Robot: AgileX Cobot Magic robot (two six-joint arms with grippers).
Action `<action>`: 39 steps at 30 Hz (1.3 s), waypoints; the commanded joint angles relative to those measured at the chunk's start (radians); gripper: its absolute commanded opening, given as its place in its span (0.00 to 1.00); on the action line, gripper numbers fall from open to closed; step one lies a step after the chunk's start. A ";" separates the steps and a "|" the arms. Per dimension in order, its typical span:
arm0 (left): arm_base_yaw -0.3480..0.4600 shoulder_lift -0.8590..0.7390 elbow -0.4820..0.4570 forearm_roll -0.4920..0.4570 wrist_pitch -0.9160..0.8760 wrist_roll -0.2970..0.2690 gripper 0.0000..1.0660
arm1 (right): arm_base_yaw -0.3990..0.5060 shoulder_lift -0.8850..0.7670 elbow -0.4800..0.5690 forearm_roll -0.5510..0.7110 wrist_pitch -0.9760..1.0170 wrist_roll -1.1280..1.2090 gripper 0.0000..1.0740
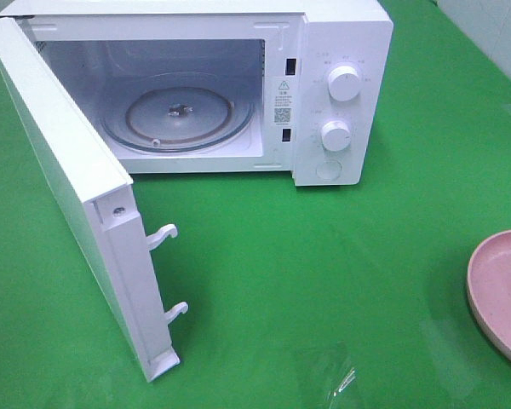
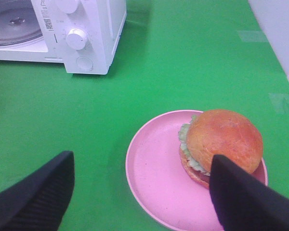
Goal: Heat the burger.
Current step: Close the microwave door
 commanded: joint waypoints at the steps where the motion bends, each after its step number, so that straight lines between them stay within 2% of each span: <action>1: 0.001 -0.018 0.001 0.003 -0.002 0.000 0.92 | -0.013 -0.024 0.001 0.005 0.000 -0.006 0.71; 39: 0.001 -0.018 0.001 0.000 -0.002 0.000 0.92 | -0.008 -0.024 0.001 0.005 0.000 -0.006 0.71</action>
